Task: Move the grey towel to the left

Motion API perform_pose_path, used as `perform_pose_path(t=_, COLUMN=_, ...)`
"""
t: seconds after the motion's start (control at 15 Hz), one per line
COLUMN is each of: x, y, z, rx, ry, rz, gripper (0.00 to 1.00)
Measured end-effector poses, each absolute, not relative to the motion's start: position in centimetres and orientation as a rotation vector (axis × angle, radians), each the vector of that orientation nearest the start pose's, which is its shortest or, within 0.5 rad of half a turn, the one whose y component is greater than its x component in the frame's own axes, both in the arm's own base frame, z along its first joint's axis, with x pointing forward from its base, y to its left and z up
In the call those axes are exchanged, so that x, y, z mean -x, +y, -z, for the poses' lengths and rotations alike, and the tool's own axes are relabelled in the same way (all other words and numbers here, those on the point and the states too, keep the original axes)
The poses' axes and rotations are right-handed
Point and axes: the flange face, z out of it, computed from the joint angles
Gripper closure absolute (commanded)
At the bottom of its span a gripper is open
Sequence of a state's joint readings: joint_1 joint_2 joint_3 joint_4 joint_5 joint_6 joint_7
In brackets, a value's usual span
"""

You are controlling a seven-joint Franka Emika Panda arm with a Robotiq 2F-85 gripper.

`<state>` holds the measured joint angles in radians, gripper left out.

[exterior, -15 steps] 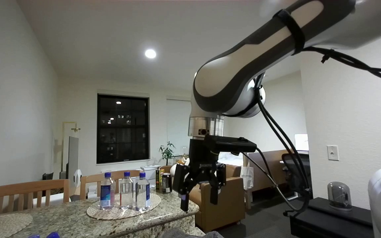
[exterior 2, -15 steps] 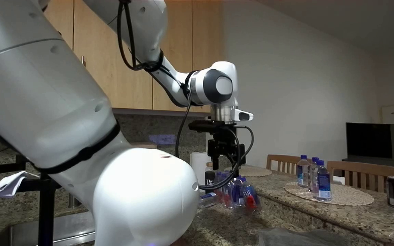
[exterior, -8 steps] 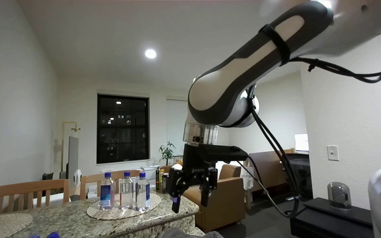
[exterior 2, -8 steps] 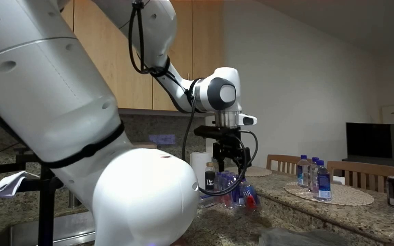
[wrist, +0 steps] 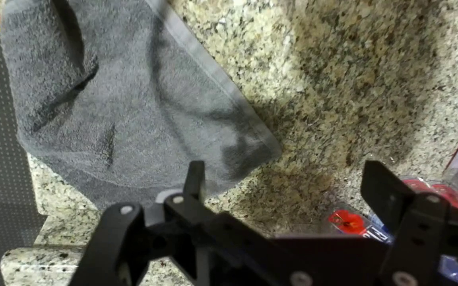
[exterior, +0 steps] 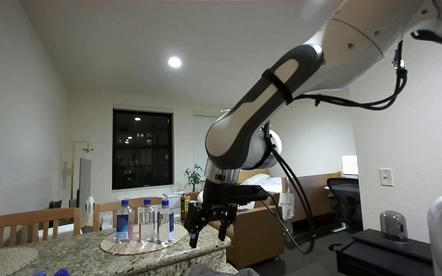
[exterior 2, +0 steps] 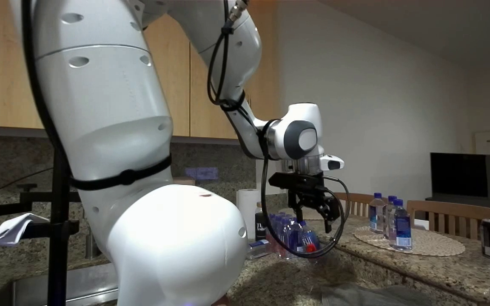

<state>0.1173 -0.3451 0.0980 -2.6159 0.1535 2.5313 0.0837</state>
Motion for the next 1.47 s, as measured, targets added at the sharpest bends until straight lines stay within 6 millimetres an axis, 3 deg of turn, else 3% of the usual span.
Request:
perform_pose_path(t=0.47, x=-49.9, y=6.7, z=-36.3, rx=3.071, ry=-0.041, rz=0.386, gripper=0.00)
perform_pose_path(t=0.8, x=-54.6, y=3.5, z=-35.1, rx=3.137, ry=-0.015, rz=0.282, gripper=0.00)
perform_pose_path(t=1.13, x=-57.2, y=-0.8, z=-34.9, rx=3.182, ry=0.075, rz=0.214, gripper=0.00)
perform_pose_path(t=1.47, x=-57.8, y=-5.5, z=-34.1, rx=3.196, ry=0.203, rz=0.162, gripper=0.00)
